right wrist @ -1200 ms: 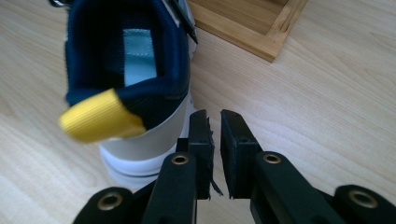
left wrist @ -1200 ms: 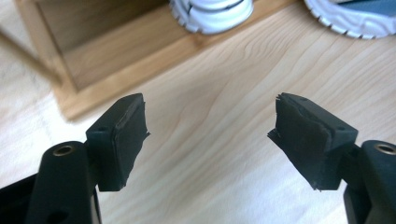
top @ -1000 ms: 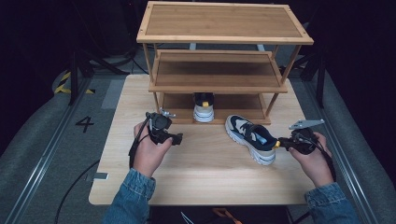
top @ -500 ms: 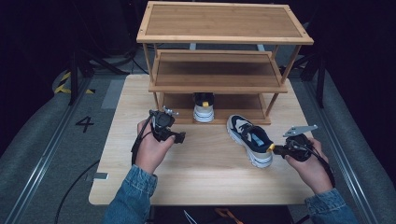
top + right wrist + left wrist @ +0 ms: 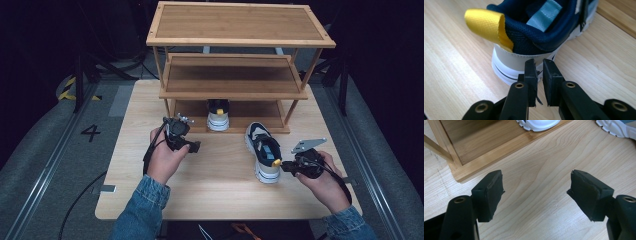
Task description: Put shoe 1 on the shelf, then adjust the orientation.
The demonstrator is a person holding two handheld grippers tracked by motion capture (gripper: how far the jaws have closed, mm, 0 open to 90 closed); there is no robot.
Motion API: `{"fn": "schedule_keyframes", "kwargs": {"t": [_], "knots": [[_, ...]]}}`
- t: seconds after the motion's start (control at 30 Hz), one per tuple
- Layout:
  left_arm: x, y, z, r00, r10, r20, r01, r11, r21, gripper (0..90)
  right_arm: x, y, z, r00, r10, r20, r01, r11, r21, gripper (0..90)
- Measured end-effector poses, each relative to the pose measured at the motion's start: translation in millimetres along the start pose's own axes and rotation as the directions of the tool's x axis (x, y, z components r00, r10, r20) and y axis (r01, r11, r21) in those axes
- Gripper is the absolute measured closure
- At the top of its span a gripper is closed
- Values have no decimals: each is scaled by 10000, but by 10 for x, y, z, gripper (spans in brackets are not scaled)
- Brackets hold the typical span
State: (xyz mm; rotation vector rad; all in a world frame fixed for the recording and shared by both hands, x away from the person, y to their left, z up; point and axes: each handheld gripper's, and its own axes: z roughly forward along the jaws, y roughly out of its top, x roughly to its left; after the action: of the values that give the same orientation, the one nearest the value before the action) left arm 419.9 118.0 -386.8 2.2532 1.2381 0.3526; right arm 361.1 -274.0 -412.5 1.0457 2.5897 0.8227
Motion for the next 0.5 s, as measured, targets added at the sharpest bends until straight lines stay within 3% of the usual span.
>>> {"fn": "schedule_keyframes", "kwargs": {"t": [0.13, 0.23, 0.4, 0.5], "knots": [[-6, 1, 13, 10000, -12, 64, 11, 10000, 83, 267, -13, -7, -34, 9999, -43, -106, 42, 9999, -116, 742], [11, -3, 4, 10000, 35, 11, -35, 9999, 109, 267, -68, -6, -112, 9997, -18, -239, 23, 9997, 235, 657], [30, -8, 13, 10000, -61, 37, 60, 9998, 212, 267, -22, 39, -237, 9947, -1028, 30, 1027, 9947, 100, 498], [37, -37, 14, 9999, -163, 9, 162, 9996, 238, 265, 37, 104, -286, 9860, -1642, 292, 1646, 9863, -118, 434]]}}
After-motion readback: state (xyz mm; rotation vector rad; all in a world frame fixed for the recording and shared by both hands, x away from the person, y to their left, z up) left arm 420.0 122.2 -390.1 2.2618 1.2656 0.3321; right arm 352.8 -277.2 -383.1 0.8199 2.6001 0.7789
